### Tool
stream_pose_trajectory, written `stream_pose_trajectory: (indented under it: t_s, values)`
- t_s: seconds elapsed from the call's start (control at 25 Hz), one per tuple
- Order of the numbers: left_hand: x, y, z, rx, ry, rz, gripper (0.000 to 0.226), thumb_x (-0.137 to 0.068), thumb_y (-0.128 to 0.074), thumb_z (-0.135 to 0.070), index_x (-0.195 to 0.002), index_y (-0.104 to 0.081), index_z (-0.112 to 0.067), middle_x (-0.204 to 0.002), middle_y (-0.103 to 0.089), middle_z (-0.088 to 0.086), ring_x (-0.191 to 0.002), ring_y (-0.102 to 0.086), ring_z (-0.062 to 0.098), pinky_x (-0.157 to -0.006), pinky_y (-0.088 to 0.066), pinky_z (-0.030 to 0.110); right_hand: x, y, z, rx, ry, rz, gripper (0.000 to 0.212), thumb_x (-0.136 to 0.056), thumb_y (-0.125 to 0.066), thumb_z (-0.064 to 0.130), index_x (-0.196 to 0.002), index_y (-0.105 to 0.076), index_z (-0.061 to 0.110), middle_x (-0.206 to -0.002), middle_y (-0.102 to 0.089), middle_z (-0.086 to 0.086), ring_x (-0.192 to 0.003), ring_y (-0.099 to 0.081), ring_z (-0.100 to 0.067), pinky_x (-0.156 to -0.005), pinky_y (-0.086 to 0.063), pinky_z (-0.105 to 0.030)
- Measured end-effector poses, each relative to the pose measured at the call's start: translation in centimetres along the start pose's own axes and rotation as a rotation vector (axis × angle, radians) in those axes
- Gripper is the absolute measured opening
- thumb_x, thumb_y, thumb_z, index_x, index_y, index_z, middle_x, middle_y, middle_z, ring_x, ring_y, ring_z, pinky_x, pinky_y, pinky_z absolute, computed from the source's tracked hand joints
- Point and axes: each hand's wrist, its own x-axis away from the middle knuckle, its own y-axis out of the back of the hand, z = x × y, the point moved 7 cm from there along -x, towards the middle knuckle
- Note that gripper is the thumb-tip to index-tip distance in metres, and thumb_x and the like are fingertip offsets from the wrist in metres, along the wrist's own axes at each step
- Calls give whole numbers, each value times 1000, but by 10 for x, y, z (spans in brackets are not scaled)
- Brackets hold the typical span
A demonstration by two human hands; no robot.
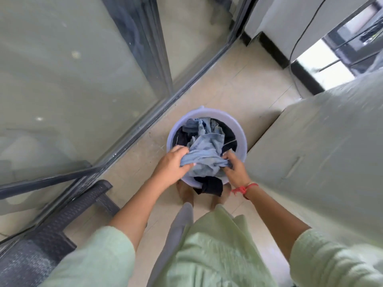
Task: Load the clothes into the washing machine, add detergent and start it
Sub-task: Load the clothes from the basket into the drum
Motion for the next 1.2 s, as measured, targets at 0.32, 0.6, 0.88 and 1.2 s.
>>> stream_pose_trajectory:
  t_s: [0.32, 0.6, 0.88, 1.2]
  values:
    - [28, 30, -82, 24, 11, 110, 28, -83, -68, -27, -103, -58, -10, -96, -54, 2, -90, -54, 18, -69, -34, 23, 97, 59, 82, -96, 5, -182, 24, -83, -51, 6, -71, -44, 26, -67, -47, 14, -60, -44, 8, -59, -36, -13]
    - [26, 137, -189, 299, -198, -151, 19, -84, -66, -33, -83, -53, -19, -68, -48, -9, -64, -43, 10, -59, -33, 24, 143, 155, 226, 3, 207, -438, 21, -90, -59, 25, -80, -61, 5, -67, -57, -4, -64, -48, -11, -60, -43, -34]
    - [45, 229, -305, 633, -524, -195, 88, -60, -76, -60, -130, -36, -24, -129, -49, -4, -116, -52, 4, -94, -46, 26, 221, 233, 353, -440, 525, -530, 18, -94, -56, 16, -78, -64, 12, -71, -60, -2, -68, -53, -14, -59, -44, -27]
    - [41, 169, -376, 556, -617, 44, 14, -88, -60, -6, -98, -55, -14, -81, -66, -19, -73, -60, -9, -67, -44, 10, 316, 306, 432, -860, 993, -430, 23, -97, -41, 13, -98, -64, 15, -91, -69, -1, -85, -65, -14, -84, -53, -32]
